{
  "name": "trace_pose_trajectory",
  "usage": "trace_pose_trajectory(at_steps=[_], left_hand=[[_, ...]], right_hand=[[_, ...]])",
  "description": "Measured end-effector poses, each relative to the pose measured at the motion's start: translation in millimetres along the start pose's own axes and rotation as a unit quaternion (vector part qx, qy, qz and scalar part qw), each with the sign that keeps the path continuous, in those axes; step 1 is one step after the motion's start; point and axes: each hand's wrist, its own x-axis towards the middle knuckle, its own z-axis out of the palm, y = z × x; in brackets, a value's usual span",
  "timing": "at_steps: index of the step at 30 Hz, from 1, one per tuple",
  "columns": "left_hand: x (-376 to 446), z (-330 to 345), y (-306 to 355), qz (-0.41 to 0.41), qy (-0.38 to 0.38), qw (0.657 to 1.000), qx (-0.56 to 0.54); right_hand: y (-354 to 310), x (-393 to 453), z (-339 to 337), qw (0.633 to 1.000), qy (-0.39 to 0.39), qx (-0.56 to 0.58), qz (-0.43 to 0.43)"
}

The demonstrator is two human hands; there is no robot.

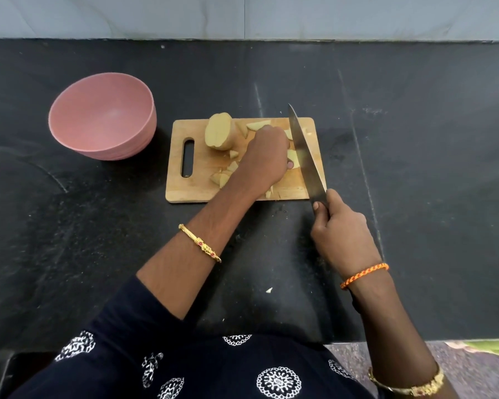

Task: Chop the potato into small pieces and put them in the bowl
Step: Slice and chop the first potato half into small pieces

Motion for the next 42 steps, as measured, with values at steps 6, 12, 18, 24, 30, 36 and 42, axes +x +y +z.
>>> trace_pose_trajectory(at_steps=[6,12,18,24,30,36,42], left_hand=[[-2.5,2.7,-0.7,-0.016,0.014,1.000,-0.009],[-6.3,-0.5,0.8,-0.036,0.032,0.998,-0.036],[-12.9,-1.1,0.5,-0.032,0.049,0.997,-0.043],[-14.1,-3.7,0.2,-0.034,0.062,0.995,-0.067],[-12.0,-5.9,-2.1,-0.038,0.050,0.994,-0.094],[-13.9,-3.1,-0.4,-0.037,0.071,0.991,-0.102],[-10.0,-5.9,-1.8,-0.050,0.069,0.989,-0.121]], right_hand=[[-8.3,-1.5,1.5,0.998,-0.037,-0.042,0.030],[5.5,-25.6,-15.8,0.994,-0.068,-0.078,0.046],[0.5,-27.0,-11.2,0.999,0.016,-0.031,0.016],[-5.2,-10.0,2.9,0.999,0.015,-0.033,0.017],[-8.6,0.2,3.9,0.999,-0.007,-0.048,0.014],[-8.6,-1.6,-4.6,0.995,-0.063,-0.068,0.034],[11.2,-22.4,-4.0,0.999,-0.009,-0.043,0.000]])
